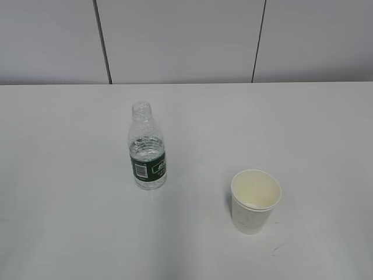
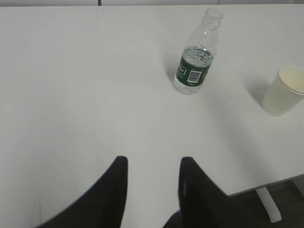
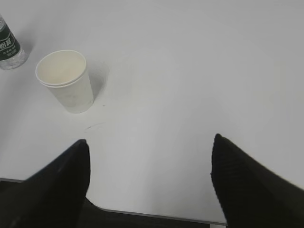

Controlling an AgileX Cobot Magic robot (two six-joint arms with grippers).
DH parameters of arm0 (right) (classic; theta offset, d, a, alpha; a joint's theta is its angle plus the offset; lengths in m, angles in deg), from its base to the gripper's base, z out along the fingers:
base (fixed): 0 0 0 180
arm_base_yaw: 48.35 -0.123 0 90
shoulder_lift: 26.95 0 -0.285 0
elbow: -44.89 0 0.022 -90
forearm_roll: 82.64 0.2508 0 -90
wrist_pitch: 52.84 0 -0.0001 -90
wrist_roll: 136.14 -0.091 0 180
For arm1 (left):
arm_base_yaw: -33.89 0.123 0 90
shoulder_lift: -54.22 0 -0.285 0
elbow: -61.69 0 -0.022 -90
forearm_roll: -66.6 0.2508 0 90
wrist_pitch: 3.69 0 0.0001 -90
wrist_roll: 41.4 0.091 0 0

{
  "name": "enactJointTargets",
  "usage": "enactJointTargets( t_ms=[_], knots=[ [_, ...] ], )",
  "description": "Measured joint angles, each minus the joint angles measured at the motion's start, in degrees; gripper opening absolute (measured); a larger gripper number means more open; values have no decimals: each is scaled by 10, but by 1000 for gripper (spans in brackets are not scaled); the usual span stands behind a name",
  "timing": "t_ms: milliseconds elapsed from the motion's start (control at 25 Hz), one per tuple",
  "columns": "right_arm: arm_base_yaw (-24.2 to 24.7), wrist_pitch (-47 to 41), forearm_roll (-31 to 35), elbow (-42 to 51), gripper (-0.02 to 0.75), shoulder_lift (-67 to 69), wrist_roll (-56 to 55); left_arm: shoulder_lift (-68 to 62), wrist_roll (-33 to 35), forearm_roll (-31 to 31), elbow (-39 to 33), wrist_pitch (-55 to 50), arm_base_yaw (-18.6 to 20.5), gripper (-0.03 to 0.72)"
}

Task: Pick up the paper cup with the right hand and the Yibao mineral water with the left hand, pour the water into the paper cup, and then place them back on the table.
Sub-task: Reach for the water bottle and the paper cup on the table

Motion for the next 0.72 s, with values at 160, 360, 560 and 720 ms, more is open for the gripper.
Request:
enactJointTargets(
  t_ms=[160,360,560,720],
  knots=[
    [0,0,0,0,587,0,0,0,0,0,0,0,0,237],
    [0,0,0,0,587,0,0,0,0,0,0,1,0,271],
    [0,26,0,-8,587,0,1,0,0,-11,5,42,0,454],
    [0,111,16,-11,587,15,40,-1,0,-19,7,150,0,493]
  ],
)
